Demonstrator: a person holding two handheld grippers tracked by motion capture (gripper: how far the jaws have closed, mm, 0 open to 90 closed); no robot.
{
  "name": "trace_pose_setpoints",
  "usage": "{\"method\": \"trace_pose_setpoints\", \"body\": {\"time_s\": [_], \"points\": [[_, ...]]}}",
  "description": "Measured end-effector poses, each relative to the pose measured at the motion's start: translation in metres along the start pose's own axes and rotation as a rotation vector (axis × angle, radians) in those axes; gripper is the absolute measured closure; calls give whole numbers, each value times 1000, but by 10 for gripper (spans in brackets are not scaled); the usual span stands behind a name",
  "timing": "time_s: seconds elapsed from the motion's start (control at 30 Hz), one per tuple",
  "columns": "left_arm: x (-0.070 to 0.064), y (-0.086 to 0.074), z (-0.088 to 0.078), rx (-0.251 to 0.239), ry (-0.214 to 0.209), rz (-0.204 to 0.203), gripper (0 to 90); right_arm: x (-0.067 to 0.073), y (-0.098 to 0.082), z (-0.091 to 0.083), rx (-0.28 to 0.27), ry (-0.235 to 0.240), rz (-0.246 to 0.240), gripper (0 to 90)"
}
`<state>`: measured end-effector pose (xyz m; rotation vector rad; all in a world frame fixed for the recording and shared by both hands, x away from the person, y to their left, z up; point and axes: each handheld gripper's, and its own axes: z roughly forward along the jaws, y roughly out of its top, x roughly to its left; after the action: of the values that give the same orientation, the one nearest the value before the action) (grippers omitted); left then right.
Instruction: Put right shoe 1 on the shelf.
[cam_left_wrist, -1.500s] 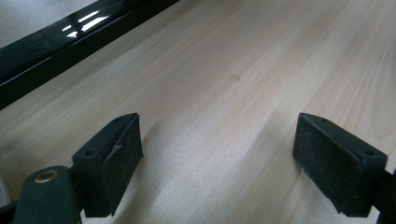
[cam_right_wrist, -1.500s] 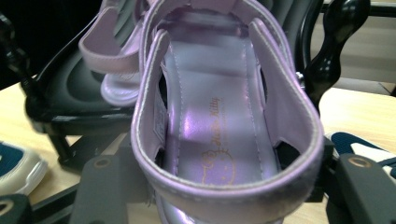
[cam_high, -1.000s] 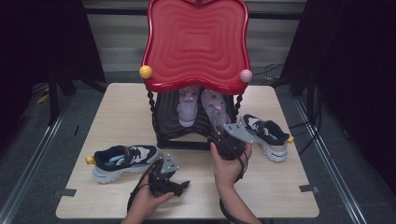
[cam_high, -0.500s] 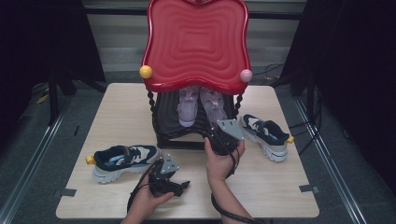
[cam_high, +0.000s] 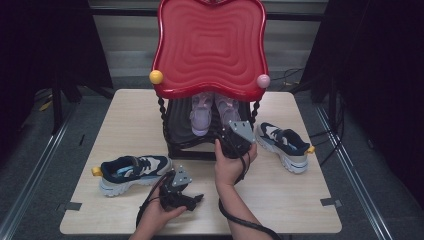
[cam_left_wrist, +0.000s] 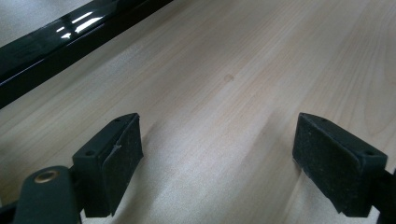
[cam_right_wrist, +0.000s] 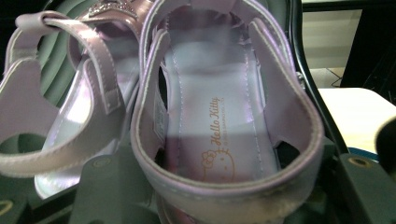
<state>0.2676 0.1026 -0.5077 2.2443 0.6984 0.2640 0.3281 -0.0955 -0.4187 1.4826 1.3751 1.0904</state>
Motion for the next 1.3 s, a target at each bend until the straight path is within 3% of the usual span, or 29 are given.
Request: {"method": "trace_pose_setpoints", "body": {"time_s": [0.33,0.5,0.67,0.9,1.1,1.3], "points": [[-1,0,0,-5,-4,2,157,5,5,14,14,-41,11,369],[-1,0,0,-2,-5,7,157,8,3,18,11,-47,-23,363],[-1,0,0,-2,-5,8,157,6,1,16,25,2,-12,338],[-1,0,0,-2,-5,7,158,2,-5,14,43,56,-47,274],[-1,0,0,-2,-5,7,158,-1,-5,11,54,119,-41,232],[-1,0,0,-1,-5,8,158,-6,-3,3,77,158,-83,208]]}}
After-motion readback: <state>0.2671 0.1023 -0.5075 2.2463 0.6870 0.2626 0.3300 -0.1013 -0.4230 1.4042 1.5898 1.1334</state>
